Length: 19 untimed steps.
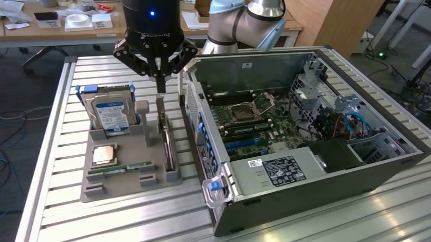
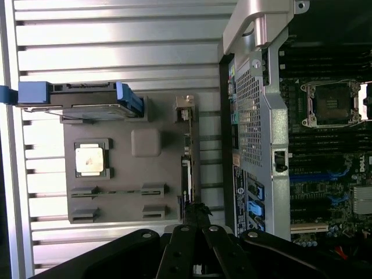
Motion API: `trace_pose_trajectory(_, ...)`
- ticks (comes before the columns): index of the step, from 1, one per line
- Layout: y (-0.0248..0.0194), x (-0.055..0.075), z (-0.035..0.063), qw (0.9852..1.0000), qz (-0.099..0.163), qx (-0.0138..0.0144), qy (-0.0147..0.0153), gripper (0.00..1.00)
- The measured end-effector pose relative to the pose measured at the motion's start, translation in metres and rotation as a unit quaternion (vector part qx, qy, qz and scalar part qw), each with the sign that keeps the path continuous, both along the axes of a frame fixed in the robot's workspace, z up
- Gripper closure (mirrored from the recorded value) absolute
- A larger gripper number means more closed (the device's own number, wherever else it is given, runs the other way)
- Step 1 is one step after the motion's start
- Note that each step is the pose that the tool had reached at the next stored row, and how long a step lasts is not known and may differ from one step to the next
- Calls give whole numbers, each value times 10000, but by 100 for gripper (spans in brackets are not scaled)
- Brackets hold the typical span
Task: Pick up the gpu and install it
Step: 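Pick up the gpu and move the gpu toward the slot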
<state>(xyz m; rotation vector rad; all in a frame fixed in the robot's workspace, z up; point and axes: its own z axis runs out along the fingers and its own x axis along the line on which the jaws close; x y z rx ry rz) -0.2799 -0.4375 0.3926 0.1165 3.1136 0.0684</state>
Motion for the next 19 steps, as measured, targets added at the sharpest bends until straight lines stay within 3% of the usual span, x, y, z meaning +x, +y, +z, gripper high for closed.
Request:
trace_pose_trajectory(6, 0, 0, 0, 10000, 0, 0, 0, 89)
trace_pose_trajectory(7, 0, 0, 0, 10000, 0, 0, 0, 83)
trace_pose_trajectory(8, 0, 0, 0, 10000, 0, 0, 0, 71)
trace_pose_trajectory(11, 0, 0, 0, 10000, 0, 0, 0, 65)
trace_pose_trajectory(12, 0, 0, 0, 10000, 0, 0, 0, 58)
trace_pose_trajectory(19, 0, 0, -76, 10000, 0, 0, 0, 58)
